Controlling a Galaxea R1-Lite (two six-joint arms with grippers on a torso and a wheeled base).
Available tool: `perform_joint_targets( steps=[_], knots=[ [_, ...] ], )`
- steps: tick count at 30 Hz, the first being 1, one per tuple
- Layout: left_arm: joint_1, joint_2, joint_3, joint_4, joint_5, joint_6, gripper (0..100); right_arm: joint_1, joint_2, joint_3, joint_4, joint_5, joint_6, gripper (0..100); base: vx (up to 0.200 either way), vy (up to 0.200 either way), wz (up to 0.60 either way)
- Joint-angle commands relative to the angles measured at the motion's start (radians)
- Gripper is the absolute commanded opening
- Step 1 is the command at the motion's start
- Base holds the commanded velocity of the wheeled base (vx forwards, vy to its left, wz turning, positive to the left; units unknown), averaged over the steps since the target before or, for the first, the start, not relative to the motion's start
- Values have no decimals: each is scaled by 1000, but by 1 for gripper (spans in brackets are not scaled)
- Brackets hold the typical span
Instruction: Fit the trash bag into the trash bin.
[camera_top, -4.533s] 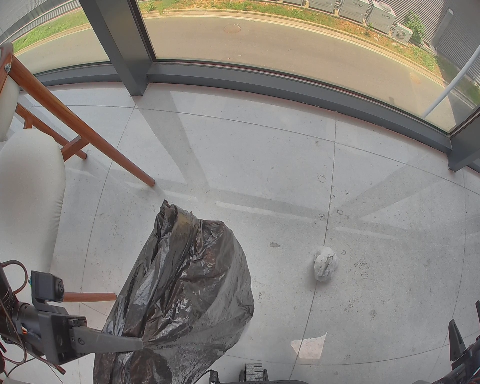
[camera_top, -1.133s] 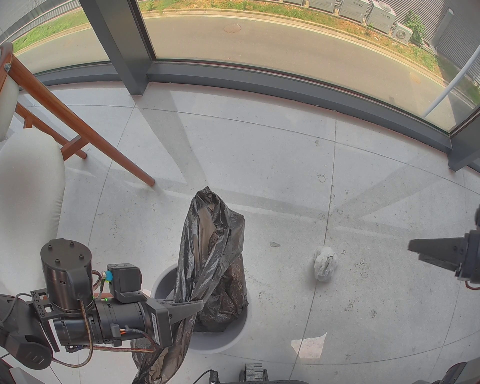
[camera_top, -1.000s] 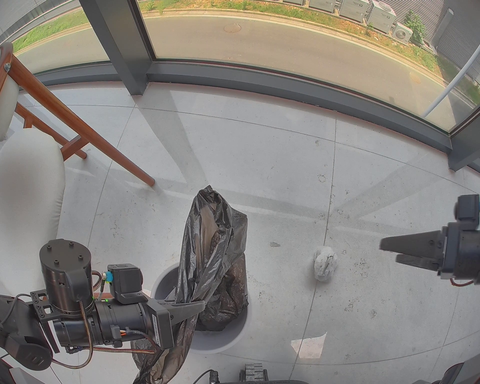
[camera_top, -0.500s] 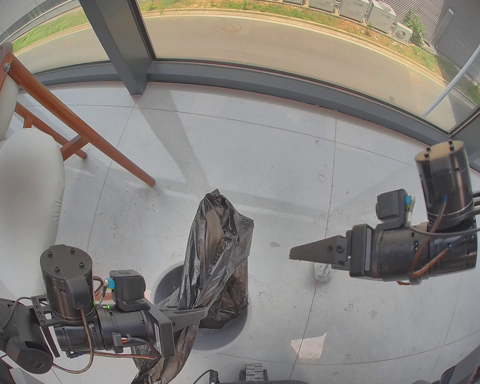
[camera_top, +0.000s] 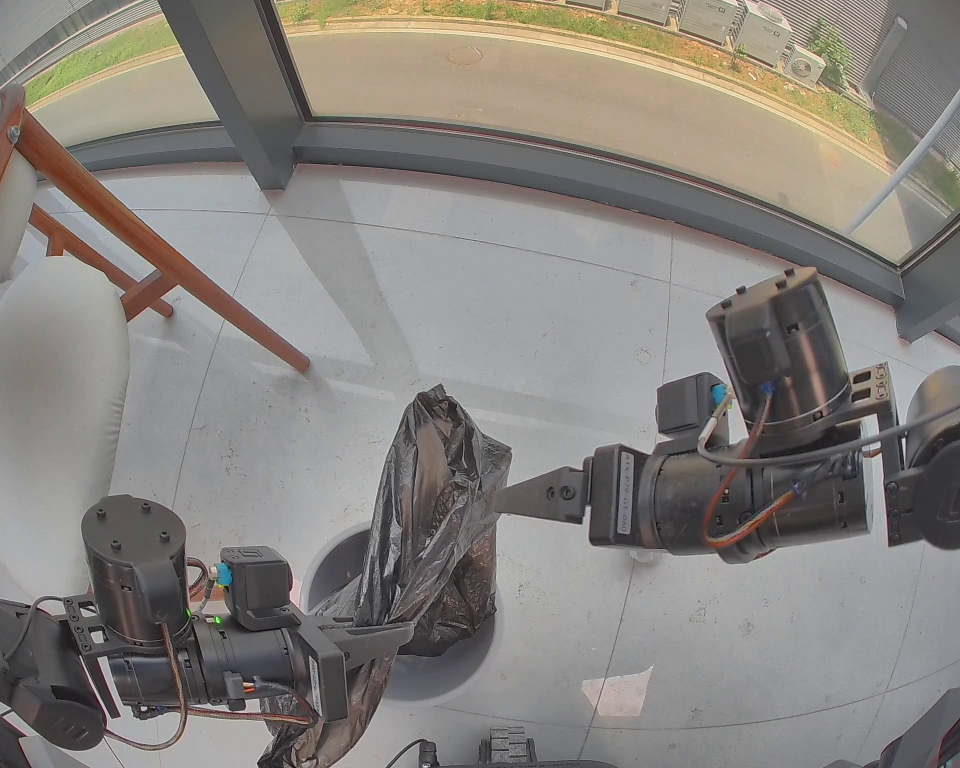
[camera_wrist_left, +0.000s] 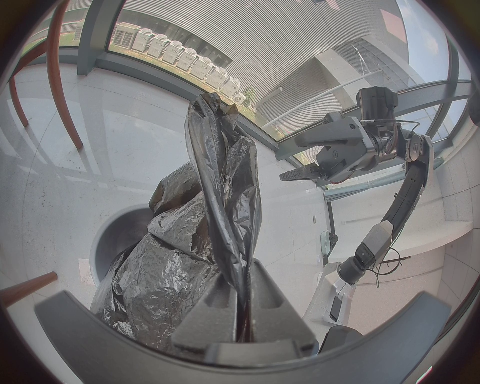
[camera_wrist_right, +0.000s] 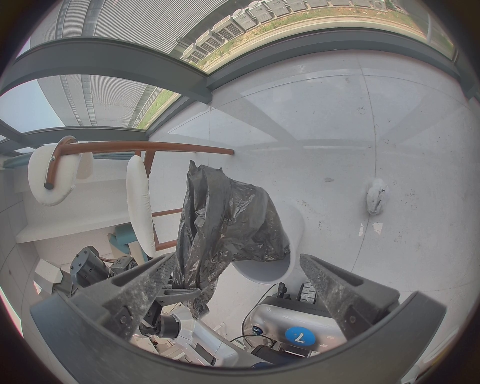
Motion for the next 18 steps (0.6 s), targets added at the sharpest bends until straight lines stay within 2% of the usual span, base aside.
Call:
perform_joint_targets(
  steps=[1, 8, 18],
  knots=[
    [-10, 9, 2, 1, -1, 4, 0, 8, 55, -53, 1, 0, 1, 100, 0, 0, 0],
    [-11, 13, -1, -1, -1, 2, 0, 49, 132, -99, -1, -1, -1, 100, 0, 0, 0],
    [-10, 10, -4, -1, -1, 4, 0, 35, 204, -135, 1, -1, -5, 100, 0, 0, 0]
  ],
)
